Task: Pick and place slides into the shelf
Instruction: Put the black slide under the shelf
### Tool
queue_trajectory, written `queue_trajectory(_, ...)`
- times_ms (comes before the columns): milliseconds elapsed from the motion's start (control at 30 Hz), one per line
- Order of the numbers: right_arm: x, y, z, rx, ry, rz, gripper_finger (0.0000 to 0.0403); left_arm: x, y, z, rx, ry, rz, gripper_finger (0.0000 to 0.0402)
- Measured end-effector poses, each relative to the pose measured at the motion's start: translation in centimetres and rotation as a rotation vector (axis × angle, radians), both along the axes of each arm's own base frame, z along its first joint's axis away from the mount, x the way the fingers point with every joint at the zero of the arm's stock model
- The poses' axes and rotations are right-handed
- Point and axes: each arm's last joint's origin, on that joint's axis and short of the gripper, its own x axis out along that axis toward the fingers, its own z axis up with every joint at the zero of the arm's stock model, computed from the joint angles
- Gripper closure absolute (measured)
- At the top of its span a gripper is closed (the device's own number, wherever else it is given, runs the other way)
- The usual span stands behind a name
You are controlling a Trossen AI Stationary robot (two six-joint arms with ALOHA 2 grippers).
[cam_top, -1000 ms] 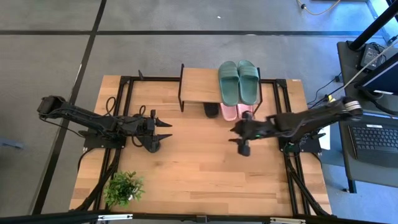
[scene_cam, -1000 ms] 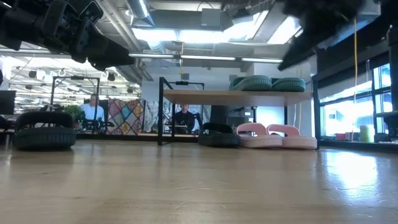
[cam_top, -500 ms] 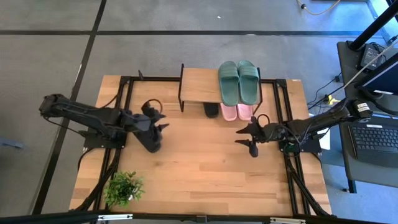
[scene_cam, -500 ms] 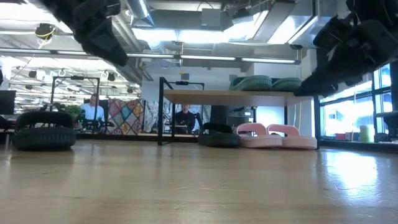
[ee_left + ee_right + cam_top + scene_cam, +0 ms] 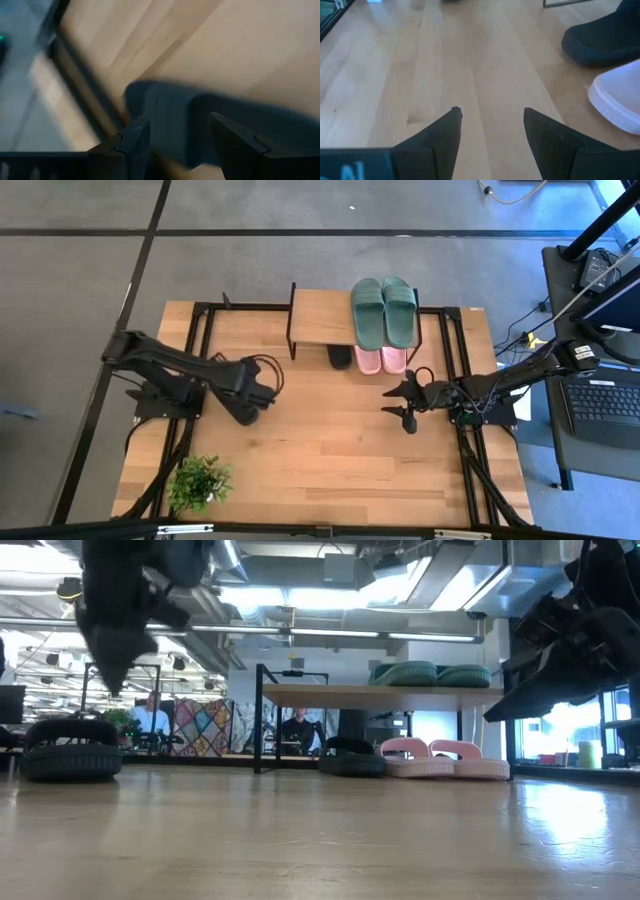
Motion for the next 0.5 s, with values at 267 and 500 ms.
queue_trajectory(267,0.0,0.0,-0.1,-0.001,-0.008,0.001,0.0188,1.0,-0.2,-3.1,0.025,0.181,0.079,0.0212)
queue_trajectory(500,0.0,0.0,0.0,0.0,-0.015,0.001,0.0188,1.4,-0.3,-4.0,0.019,0.228,0.085,0.0212)
